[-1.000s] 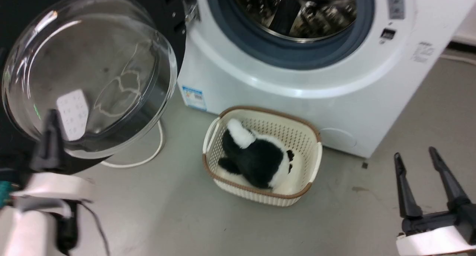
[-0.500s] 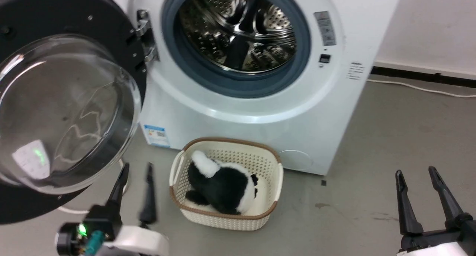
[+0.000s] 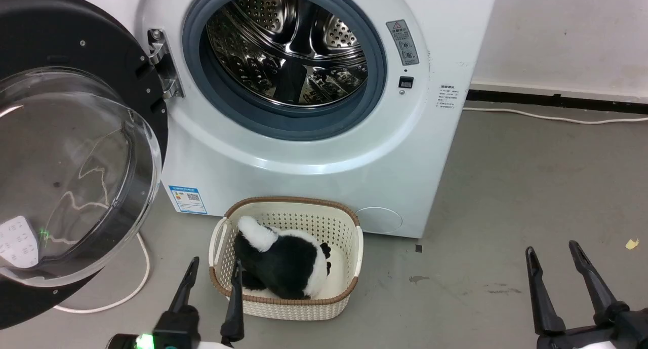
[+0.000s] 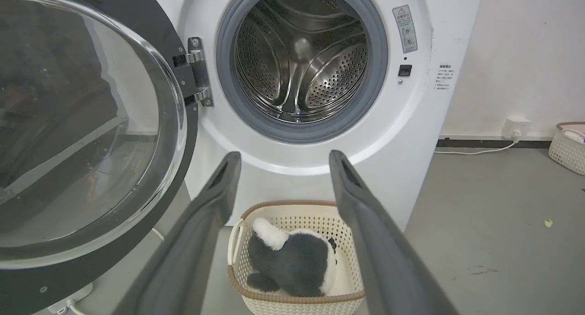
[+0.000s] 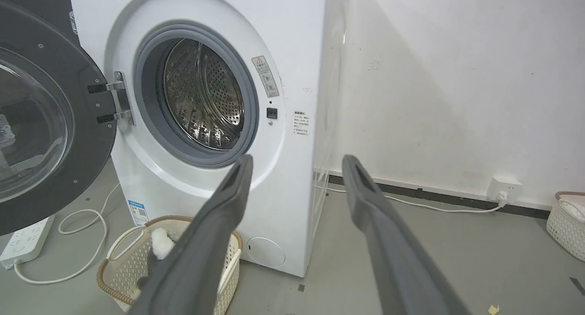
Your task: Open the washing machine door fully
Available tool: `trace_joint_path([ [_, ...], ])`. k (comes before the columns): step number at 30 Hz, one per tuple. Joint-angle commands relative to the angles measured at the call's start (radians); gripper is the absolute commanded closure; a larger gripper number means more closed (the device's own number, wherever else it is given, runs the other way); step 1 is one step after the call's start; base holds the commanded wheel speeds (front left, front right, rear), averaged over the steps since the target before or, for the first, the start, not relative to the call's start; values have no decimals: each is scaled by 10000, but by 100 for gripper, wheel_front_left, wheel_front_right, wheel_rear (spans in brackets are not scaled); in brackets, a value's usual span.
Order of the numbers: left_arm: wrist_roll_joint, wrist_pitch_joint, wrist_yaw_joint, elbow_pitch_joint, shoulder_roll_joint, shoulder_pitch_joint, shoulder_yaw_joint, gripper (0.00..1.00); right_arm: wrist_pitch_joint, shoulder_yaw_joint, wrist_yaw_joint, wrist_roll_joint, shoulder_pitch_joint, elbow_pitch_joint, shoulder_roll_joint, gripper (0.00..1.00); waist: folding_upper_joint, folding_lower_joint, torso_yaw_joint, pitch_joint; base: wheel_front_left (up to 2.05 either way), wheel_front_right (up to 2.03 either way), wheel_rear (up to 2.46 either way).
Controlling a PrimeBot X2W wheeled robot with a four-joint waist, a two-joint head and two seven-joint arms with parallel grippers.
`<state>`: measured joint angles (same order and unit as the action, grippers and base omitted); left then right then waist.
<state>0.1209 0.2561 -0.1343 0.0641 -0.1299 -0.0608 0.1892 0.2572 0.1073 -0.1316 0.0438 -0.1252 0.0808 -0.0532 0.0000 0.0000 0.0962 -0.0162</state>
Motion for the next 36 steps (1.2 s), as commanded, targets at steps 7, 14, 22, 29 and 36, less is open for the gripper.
trace_joint_path([
  [7,-406,53,-141,152,-74,-61,203,0,45,-59,9,-72,-141,-126,29,0,0,0,36,-24,0,0,0],
  [14,-288,55,-126,105,-65,-3,163,0,45,-115,9,-53,-88,-144,29,0,0,0,20,-40,0,0,0],
  [22,-304,-39,-103,90,-65,8,163,100,-41,-158,0,-6,25,-134,0,100,0,0,-3,-35,0,0,0],
  [29,-355,-182,-20,48,-16,42,46,100,-185,-210,1,-31,94,-172,2,100,0,0,-58,-24,0,0,0],
  [36,-407,-325,61,7,33,76,-70,100,-328,-262,1,-55,164,-210,4,100,0,0,-112,-13,0,0,0],
])
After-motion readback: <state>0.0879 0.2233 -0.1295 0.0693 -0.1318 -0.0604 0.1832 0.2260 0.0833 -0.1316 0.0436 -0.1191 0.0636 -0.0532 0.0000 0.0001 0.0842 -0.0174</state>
